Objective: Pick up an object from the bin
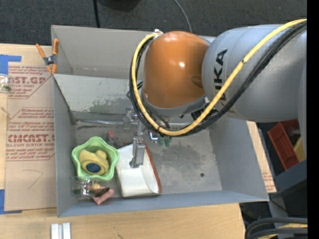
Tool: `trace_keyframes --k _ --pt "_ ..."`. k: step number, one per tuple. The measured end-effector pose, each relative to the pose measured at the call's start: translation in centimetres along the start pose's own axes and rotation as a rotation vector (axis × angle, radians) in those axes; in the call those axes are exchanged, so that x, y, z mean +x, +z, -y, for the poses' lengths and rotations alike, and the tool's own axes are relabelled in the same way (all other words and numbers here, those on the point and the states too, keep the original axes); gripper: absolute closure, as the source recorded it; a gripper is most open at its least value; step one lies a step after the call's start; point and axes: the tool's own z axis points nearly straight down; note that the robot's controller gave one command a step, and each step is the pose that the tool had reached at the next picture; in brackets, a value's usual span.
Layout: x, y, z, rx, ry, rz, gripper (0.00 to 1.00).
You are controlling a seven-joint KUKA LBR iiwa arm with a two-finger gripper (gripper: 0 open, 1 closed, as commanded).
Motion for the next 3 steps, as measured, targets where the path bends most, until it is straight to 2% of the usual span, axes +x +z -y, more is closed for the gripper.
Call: trace_keyframes --k 1,2,3 --pt "-0.2 -0.5 0.1 -0.002 0.003 0.008 0.0" --pt "0.3 4.3 -1.7 -0.002 -0.062 0.011 0.0" --pt "-0.8 10.2 -1.8 -0.004 -0.065 0.012 0.0"
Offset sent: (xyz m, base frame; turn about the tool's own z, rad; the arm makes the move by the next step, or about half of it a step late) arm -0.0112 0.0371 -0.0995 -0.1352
